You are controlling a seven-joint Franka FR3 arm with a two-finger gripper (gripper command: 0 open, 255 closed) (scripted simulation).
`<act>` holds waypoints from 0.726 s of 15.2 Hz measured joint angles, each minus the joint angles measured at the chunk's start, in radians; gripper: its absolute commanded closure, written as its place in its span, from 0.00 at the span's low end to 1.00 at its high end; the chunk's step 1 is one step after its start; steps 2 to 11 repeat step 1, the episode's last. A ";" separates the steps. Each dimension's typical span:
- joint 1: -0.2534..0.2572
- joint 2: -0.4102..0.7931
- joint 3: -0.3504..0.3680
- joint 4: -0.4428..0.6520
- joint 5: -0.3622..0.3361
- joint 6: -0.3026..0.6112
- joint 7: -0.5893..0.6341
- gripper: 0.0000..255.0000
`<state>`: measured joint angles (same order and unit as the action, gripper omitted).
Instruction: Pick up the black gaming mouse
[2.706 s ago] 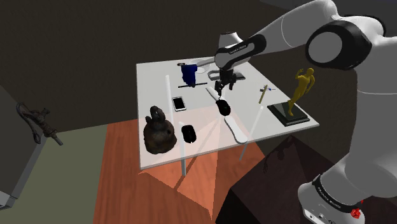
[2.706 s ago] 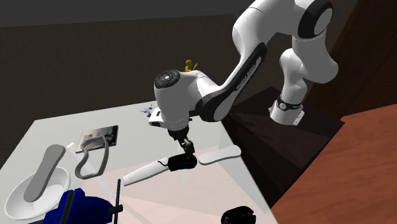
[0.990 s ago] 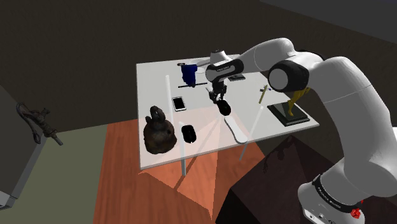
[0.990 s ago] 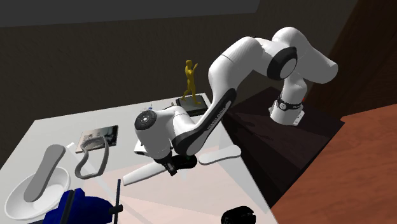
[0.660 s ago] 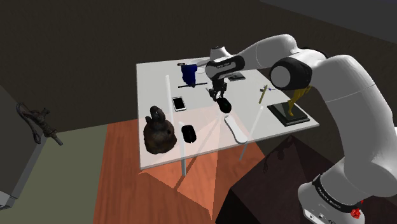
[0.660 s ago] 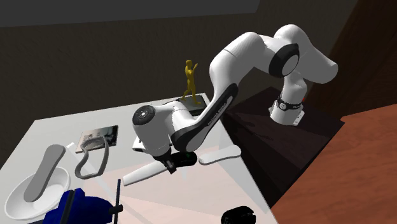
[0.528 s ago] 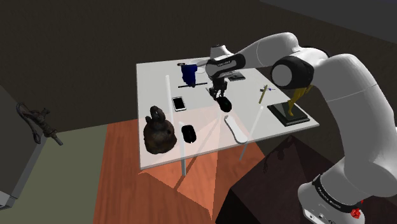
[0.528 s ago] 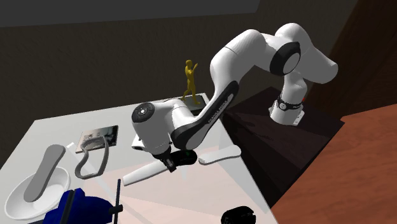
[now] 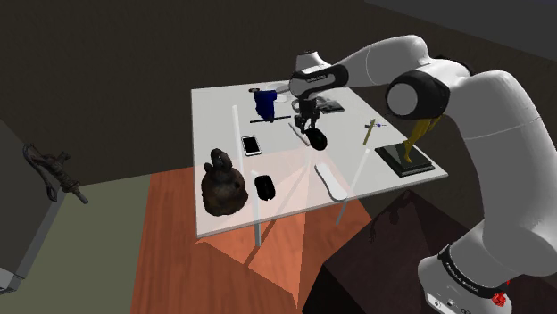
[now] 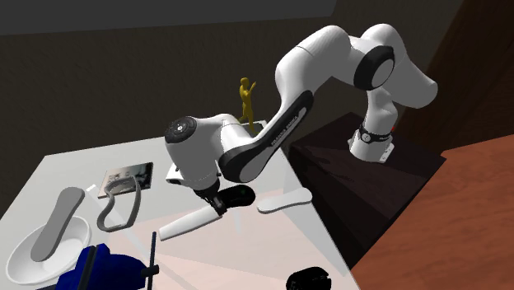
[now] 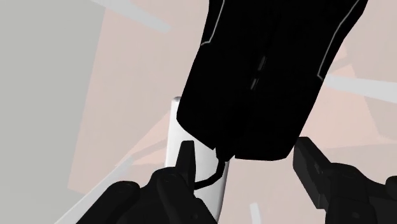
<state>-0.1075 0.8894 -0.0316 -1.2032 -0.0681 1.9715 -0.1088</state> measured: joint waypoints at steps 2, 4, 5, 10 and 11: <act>0.000 -0.005 0.000 0.000 0.000 -0.004 0.000 1.00; 0.000 -0.005 0.000 0.000 0.000 -0.004 0.000 1.00; 0.000 -0.005 0.000 0.000 0.000 -0.004 0.000 1.00; 0.000 -0.005 0.000 0.000 0.000 -0.004 0.000 1.00; 0.000 -0.005 0.000 0.000 0.000 -0.004 0.000 1.00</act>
